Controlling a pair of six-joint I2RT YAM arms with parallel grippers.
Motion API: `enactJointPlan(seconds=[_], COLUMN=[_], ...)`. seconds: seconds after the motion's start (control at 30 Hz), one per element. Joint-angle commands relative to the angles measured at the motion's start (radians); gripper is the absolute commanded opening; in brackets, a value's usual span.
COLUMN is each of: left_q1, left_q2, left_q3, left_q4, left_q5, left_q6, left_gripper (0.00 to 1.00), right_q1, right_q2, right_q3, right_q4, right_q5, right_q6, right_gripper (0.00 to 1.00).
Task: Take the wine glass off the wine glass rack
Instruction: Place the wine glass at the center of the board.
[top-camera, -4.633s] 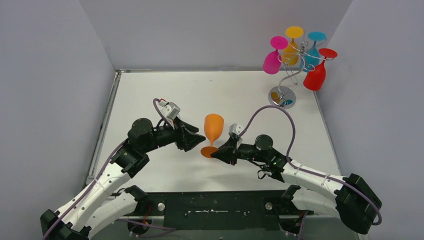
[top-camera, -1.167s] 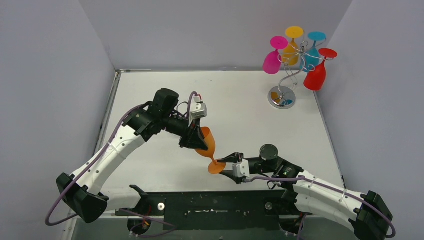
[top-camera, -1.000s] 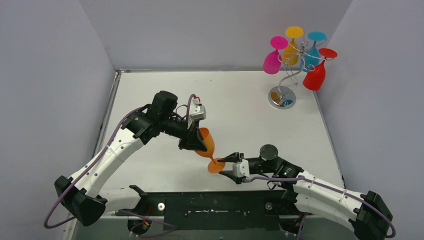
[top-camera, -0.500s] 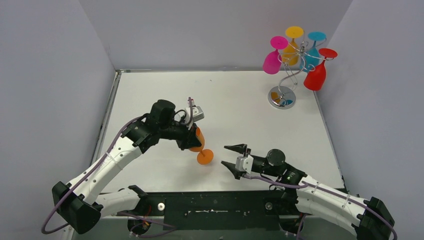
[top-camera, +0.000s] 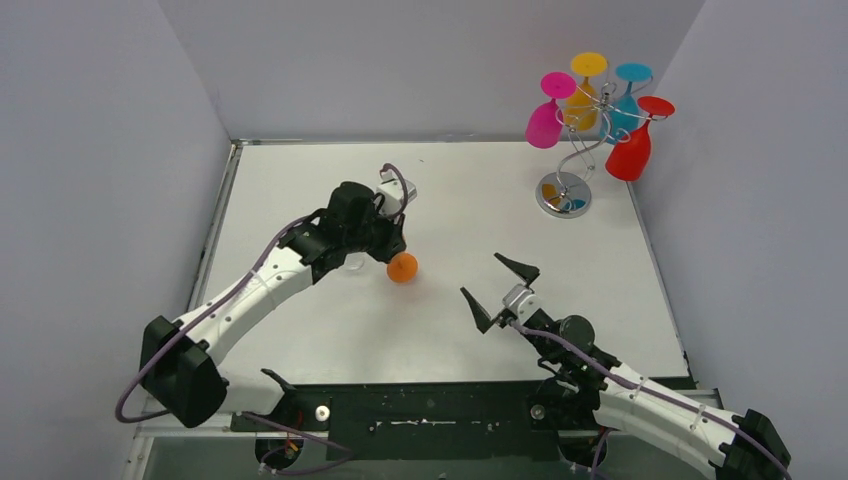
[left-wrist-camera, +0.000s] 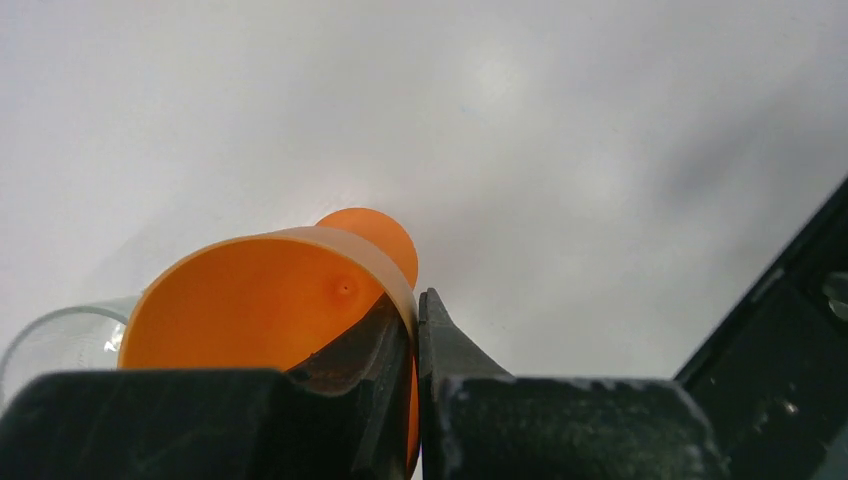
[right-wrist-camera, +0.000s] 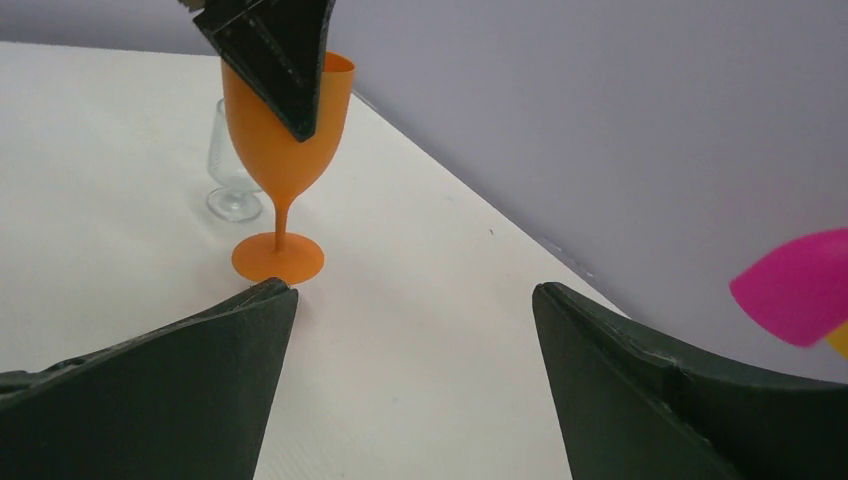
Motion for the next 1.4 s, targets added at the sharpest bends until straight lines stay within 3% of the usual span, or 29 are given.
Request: enactJointPlan(seconds=[0.0,0.27,0.5,0.67,0.8,1.2,1.37], left_q1=[0.001,0.025,0.083,0.131,0.146,0.156,0.158], left_q2=[0.111,0.308,0.385,0.420,0.446,0.480,0.464], left_q3=[0.153,0.355,0.405,0.426,0.438,0.393,0.378], left_q4=[0.133,0.041,-0.003,-0.023,-0.050,-0.036,-0.040], left_q5=[-0.185,-0.262,-0.272,-0.231,-0.288,-0.332,-0.419], left_q6=[-0.009,-0.002,-0.044,-0.063,-0.045,-0.042,-0.027], left_gripper=[0.00,0.00,0.00,0.00,0.00,0.00,0.00], right_q1=[-0.005,-0.011,-0.029,-0.072,-0.152,-0.205,-0.211], right_q2=[-0.006,0.008,0.064,0.114,0.125,0.166,0.191], right_q3=[0.014,0.109,0.212,0.274,0.323,0.329,0.339], right_q4=[0.136,-0.007,-0.186,-0.277,-0.367,-0.387,-0.390], right_q5=[0.255,0.488,0.574,0.559,0.419,0.327,0.326], right_q6=[0.123,0.319,0.475,0.538,0.586,0.594,0.605], right_gripper=[0.94,1.00,1.00,1.00,1.00,1.00,1.00])
